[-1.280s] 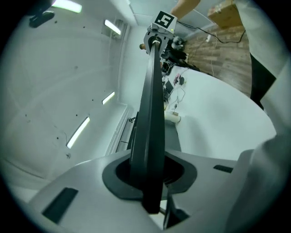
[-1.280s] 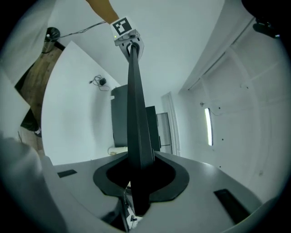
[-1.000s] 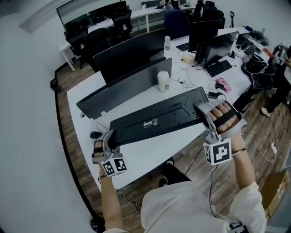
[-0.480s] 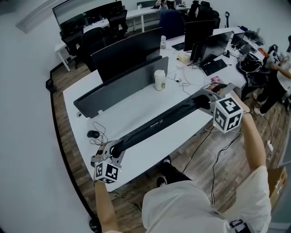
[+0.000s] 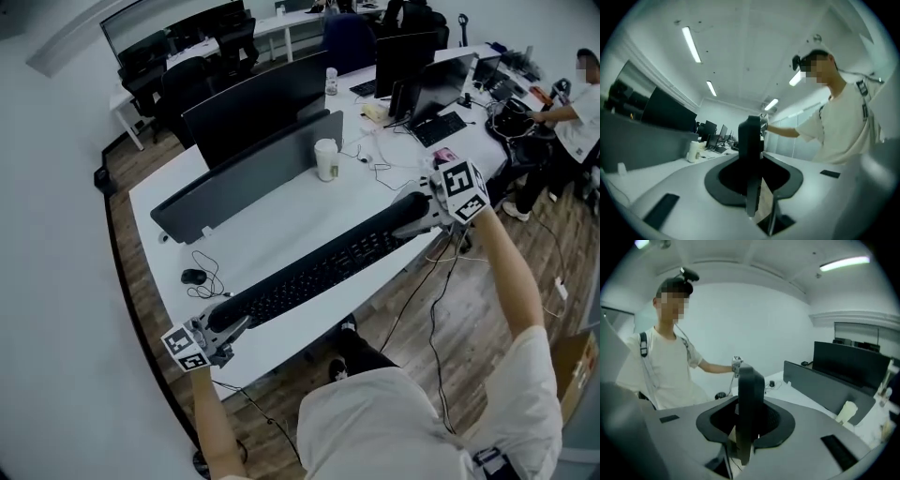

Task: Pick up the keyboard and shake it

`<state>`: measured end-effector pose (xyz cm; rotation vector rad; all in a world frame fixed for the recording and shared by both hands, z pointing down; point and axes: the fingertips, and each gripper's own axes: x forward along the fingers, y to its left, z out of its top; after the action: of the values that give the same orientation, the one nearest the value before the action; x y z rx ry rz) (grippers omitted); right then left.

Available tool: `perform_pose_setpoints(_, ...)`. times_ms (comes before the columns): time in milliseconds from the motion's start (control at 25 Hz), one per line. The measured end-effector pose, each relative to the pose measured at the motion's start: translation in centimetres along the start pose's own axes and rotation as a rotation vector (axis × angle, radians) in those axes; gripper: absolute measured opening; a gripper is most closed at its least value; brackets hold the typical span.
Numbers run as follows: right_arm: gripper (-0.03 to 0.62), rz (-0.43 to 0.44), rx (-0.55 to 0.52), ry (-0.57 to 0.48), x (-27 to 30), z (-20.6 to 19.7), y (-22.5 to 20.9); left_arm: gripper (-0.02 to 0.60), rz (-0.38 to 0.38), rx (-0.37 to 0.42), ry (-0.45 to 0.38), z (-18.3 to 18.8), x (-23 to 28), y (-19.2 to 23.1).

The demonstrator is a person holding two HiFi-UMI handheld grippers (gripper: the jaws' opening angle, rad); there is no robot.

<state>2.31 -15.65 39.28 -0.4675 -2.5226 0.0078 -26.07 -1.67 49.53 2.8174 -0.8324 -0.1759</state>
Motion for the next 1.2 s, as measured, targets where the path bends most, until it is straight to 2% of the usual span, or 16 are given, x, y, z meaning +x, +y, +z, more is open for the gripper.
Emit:
perform_pose_setpoints(120, 0.124, -0.017, 0.217, -0.301, -0.2, -0.8, -1.8, 0.092, -0.012, -0.22, -0.165, -0.7, 0.0, 1.4)
perform_pose_setpoints(240, 0.124, -0.02, 0.463, -0.558, -0.1, -3.6, -3.6, 0.092, 0.013, -0.405, -0.252, -2.3, 0.6, 3.2)
perform_pose_setpoints(320, 0.124, -0.024, 0.635, -0.651, 0.8, -6.4, -4.7, 0.092, 0.039, -0.54, -0.306, -3.1, 1.1, 4.5)
perform_pose_setpoints(440, 0.124, -0.026, 0.876, -0.721, 3.4, -10.9, -5.2, 0.092, 0.061, -0.816, -0.406, -4.0, 2.0, 6.1)
perform_pose_setpoints(480, 0.124, -0.032, 0.944, -0.738, 4.3, -12.5, -5.1, 0.094, 0.081, -0.886, -0.412, -4.9, 2.2, 6.7)
perform_pose_setpoints(560, 0.126, -0.059, 1.051, -0.755, 6.2, -16.5, -4.7, 0.094, 0.141, -0.981, -0.372, -7.9, 2.2, 7.5)
perform_pose_setpoints(720, 0.135, -0.139, 1.215, -0.726, 10.0, -24.3, -3.3, 0.094, 0.24, -1.103, -0.26, -14.0, 1.4, 7.7)
perform_pose_setpoints(880, 0.138, -0.174, 1.332, -0.664, 12.9, -27.9, -1.3, 0.094, 0.283, -1.214, -0.245, -18.8, -0.2, 6.7)
perform_pose_setpoints(1000, 0.152, -0.184, 1.371, -0.628, 13.7, -28.4, -0.7, 0.094, 0.297, -1.242, -0.247, -20.3, -0.7, 6.4)
perform_pose_setpoints(1200, 0.16, -0.196, 1.332, -0.636, 13.1, -28.2, -0.5, 0.095, 0.288, -1.226, -0.242, -20.1, -0.3, 6.3)
